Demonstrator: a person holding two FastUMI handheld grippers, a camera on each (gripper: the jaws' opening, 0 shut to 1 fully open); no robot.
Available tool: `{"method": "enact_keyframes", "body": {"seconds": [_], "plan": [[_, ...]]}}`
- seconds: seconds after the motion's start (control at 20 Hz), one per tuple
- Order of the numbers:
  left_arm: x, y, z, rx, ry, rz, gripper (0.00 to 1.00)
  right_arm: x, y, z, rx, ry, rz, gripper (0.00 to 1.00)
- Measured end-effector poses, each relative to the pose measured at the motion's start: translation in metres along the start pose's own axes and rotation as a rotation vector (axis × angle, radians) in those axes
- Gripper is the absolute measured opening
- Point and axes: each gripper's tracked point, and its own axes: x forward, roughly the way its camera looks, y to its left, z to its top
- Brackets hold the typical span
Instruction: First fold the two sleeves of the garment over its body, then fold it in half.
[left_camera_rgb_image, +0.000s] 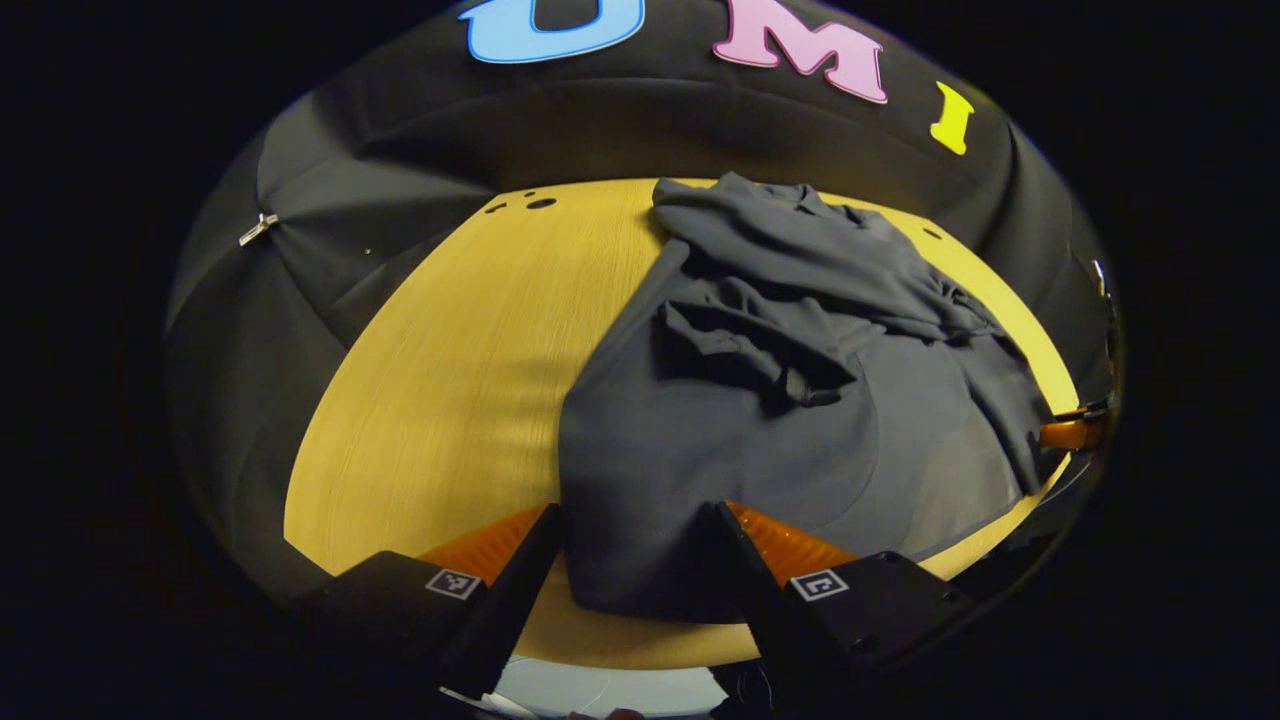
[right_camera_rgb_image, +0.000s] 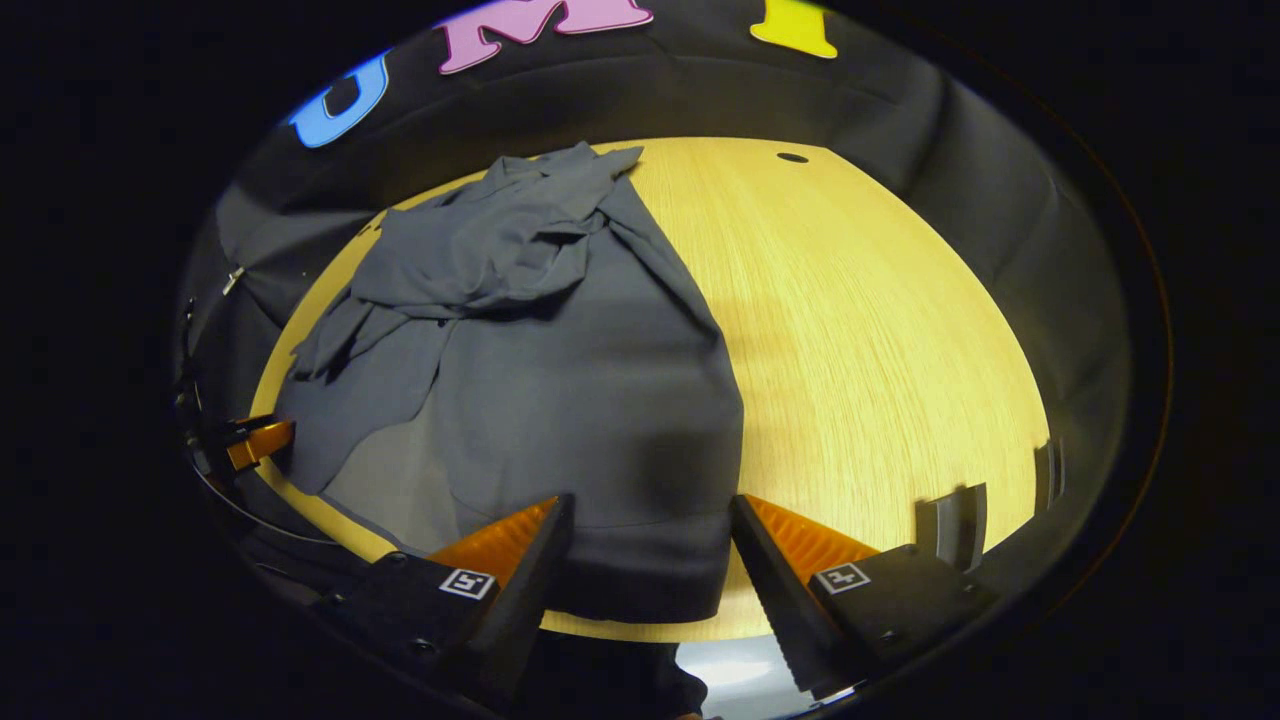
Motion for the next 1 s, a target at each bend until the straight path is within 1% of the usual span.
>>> {"method": "enact_keyframes", "body": {"seconds": [0.05,0.1,0.15,0.2,0.25,0.3,0.35,0.4,0.45,0.5,0.55,0.6,0.65,0.75,0.9,1.0], "plan": [[0.001,-0.002,0.004,-0.005,-0.021,-0.001,0.96,0.002,0.000,0.001,-0.024,-0.005,-0.007,1.00],[0.002,-0.005,0.003,-0.008,-0.013,-0.003,0.98,-0.002,-0.001,-0.003,-0.052,-0.003,-0.016,0.98],[0.002,-0.005,0.005,-0.020,-0.036,-0.005,0.97,-0.002,-0.001,-0.002,-0.072,-0.001,-0.016,0.99],[0.002,-0.007,0.003,-0.039,-0.036,-0.011,0.99,-0.001,0.000,-0.002,-0.080,0.000,-0.018,0.98],[0.001,-0.009,0.007,-0.033,-0.063,-0.021,0.98,-0.002,-0.001,-0.003,-0.078,0.011,-0.017,0.99],[0.005,-0.017,0.005,0.011,-0.068,-0.050,0.92,0.002,0.002,-0.004,-0.070,0.022,-0.007,0.99],[0.004,-0.031,0.005,0.070,-0.078,-0.100,0.85,0.006,0.008,0.001,-0.075,0.039,0.012,0.77],[0.001,-0.042,0.006,0.129,-0.087,-0.118,0.61,0.008,0.019,0.004,-0.071,0.045,0.052,0.54],[0.003,-0.044,0.007,0.170,-0.072,-0.100,0.38,0.010,0.030,0.002,-0.066,0.069,0.103,0.32],[0.004,-0.046,0.009,0.194,-0.053,-0.076,0.14,0.010,0.033,0.003,-0.060,0.092,0.137,0.10],[0.005,-0.043,0.009,0.219,-0.032,-0.058,0.12,0.008,0.033,0.003,-0.038,0.117,0.158,0.08],[0.003,-0.044,0.009,0.231,-0.006,-0.053,0.04,0.007,0.032,0.002,-0.011,0.130,0.171,0.06],[0.001,-0.048,0.007,0.225,0.022,-0.068,0.07,0.004,0.028,0.001,-0.010,0.127,0.169,0.06],[-0.009,-0.055,0.004,0.187,0.042,-0.121,0.06,-0.006,0.021,0.002,-0.027,0.095,0.170,0.05],[-0.031,-0.049,-0.008,0.168,0.050,-0.146,0.06,-0.028,0.017,-0.002,-0.030,0.079,0.182,0.05],[-0.045,-0.049,-0.019,0.150,0.068,-0.170,0.06,-0.043,0.013,-0.016,-0.024,0.082,0.189,0.05]]}}
